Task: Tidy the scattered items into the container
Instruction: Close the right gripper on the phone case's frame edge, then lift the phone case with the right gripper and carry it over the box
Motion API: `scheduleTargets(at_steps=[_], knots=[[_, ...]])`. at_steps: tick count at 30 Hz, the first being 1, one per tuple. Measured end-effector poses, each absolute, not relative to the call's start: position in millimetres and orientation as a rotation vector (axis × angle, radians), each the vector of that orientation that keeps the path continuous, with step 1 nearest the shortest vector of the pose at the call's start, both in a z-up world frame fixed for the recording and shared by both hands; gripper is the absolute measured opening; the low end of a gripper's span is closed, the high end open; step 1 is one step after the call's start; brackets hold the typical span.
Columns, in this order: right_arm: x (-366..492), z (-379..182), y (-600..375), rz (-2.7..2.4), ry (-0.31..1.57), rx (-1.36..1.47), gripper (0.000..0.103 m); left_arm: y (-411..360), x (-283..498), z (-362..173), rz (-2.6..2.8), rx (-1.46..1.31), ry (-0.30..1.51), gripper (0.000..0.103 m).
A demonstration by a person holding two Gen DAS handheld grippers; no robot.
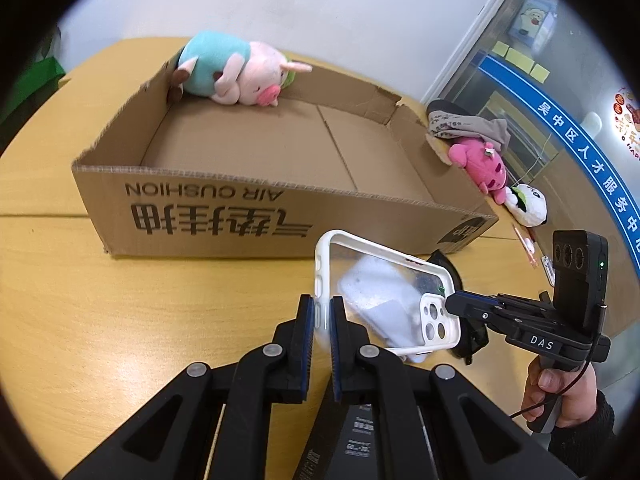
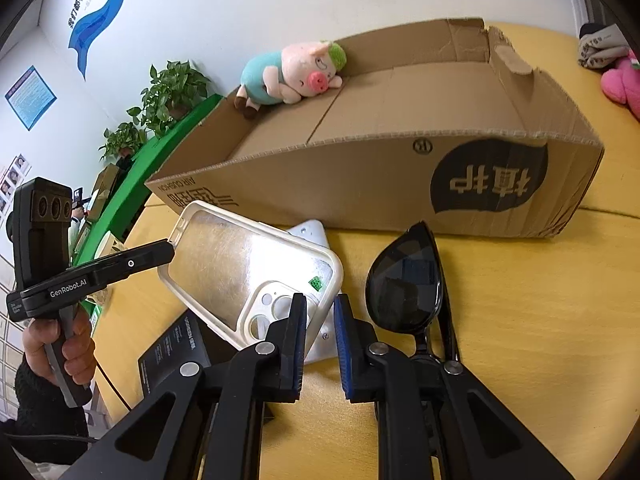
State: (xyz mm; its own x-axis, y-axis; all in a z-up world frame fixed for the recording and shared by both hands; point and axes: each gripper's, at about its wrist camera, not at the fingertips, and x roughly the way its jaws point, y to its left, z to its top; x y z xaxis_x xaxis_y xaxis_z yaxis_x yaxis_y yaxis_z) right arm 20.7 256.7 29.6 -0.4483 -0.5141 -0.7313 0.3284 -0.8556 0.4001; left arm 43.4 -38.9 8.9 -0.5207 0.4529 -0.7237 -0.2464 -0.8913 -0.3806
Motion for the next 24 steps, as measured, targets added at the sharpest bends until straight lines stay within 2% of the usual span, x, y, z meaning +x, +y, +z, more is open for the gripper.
scheduleTargets(at_steps=[24], knots=[[5,87,254,-2.394,-0.186,1.082,0.014,-35,26,68,2.515,-1.081,-0.252,0.007]])
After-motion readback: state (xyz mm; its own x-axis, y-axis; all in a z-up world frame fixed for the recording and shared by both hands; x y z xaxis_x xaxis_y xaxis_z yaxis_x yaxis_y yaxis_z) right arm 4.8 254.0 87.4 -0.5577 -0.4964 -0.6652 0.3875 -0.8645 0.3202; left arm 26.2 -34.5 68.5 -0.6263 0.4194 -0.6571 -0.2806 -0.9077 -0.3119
